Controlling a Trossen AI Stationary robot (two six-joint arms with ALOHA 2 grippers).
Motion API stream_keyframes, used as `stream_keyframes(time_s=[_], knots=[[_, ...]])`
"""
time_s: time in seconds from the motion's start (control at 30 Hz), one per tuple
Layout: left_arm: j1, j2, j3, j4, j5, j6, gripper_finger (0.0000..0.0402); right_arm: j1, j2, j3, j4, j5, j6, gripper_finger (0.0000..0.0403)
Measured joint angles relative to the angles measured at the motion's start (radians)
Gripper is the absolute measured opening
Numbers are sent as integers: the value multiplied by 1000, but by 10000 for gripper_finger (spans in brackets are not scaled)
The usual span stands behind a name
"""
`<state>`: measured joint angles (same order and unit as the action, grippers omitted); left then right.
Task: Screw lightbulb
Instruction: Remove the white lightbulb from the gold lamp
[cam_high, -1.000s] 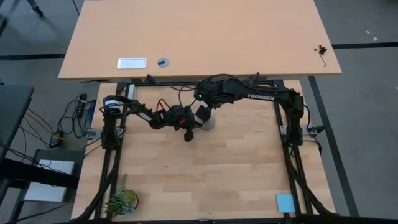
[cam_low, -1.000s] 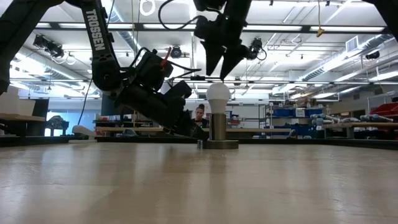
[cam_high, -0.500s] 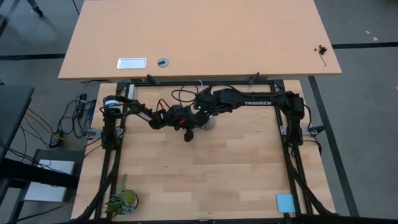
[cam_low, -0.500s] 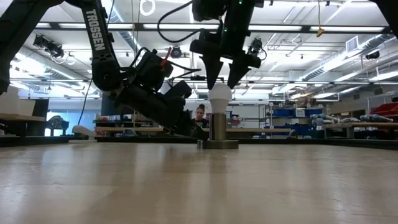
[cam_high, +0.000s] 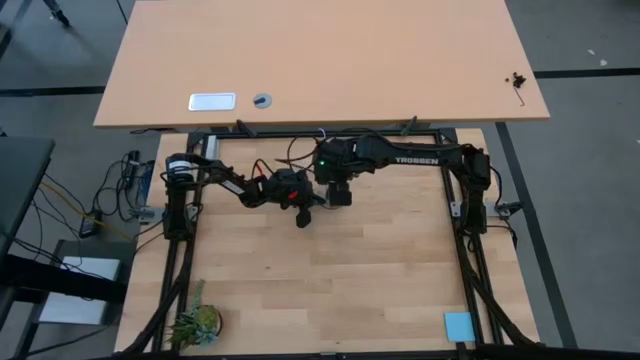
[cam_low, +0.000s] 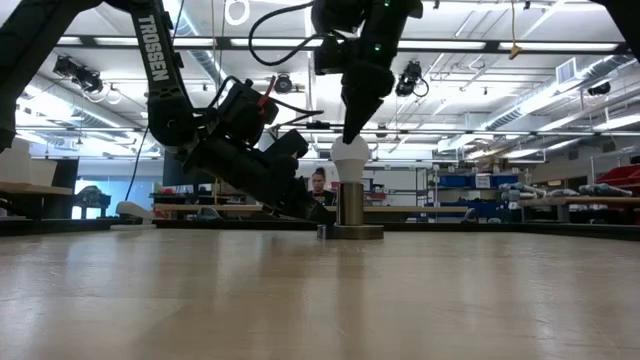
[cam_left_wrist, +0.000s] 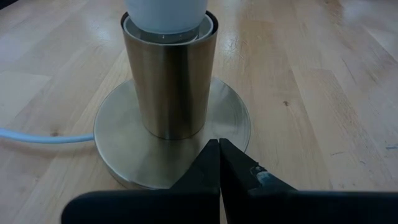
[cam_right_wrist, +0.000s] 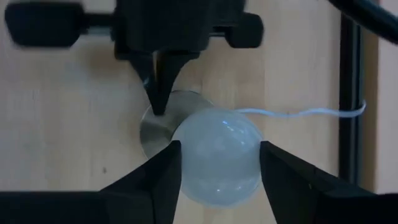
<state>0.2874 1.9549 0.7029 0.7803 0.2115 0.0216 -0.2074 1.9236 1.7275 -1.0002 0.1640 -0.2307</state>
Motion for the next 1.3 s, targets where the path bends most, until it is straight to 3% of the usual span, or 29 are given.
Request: stream_keyframes(time_s=[0.13,0.23,0.43,0.57,0.67,0.9,1.3], knots=[[0,0,0,0,0,1,1,-3,0,1,4,-4,-118,219],[0,0,0,0,0,1,1,3,5,29,-20,20,-111,236],[0,0,0,0,0,2,1,25,6,127,-75,63,98,274],[0,0,0,0,0,2,1,34,6,152,-109,73,398,292],[0,0,0,0,0,1,1,42,6,146,-128,75,535,303],[0,0,0,0,0,1,1,53,6,67,-70,135,643,323],[0,0,0,0,0,0,1,33,6,-11,-14,85,751,319]])
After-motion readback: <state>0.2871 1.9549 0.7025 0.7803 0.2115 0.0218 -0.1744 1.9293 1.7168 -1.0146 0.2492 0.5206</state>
